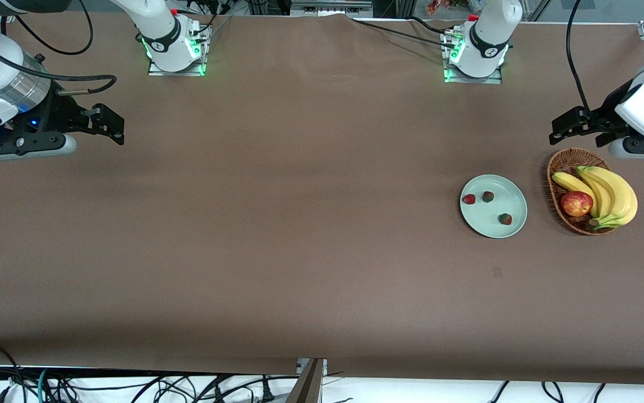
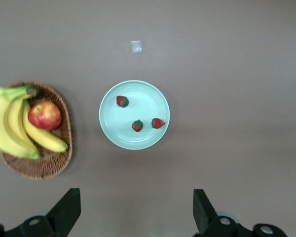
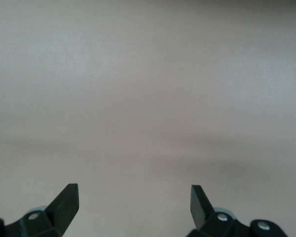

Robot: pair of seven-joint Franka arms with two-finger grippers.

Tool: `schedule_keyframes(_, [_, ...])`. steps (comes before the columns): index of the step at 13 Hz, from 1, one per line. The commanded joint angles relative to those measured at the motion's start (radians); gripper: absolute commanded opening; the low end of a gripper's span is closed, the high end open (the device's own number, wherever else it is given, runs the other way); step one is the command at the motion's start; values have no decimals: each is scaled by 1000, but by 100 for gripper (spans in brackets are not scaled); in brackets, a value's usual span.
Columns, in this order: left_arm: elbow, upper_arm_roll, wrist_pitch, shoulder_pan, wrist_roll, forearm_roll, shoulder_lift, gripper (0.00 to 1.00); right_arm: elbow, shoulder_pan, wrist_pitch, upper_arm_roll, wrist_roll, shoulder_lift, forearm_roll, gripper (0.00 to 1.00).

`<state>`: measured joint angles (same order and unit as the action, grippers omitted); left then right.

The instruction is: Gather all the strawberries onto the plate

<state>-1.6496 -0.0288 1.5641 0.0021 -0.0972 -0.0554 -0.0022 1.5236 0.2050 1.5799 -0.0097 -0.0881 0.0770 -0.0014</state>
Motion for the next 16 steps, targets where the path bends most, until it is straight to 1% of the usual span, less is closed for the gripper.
schedule_keyframes(1, [25, -5, -19, -7, -53, -6, 24, 100, -19, -18, -3, 5, 18, 7, -3, 100])
schedule_keyframes(2, [36, -5, -19, -7, -56, -3, 36, 100, -16, -16, -4, 5, 18, 7, -2, 100])
schedule_keyframes(5, [111, -6, -42, 3, -58, -1, 93, 100, -16, -9, -4, 5, 8, 7, -6, 100])
schedule_keyframes(7, [132, -6, -58, -5, -58, -1, 102, 100, -16, -9, -11, 5, 7, 7, -3, 100])
schedule_keyframes(16, [134, -14, -56, -5, -61, 2, 106, 100, -14, -13, -12, 5, 10, 10, -2, 100])
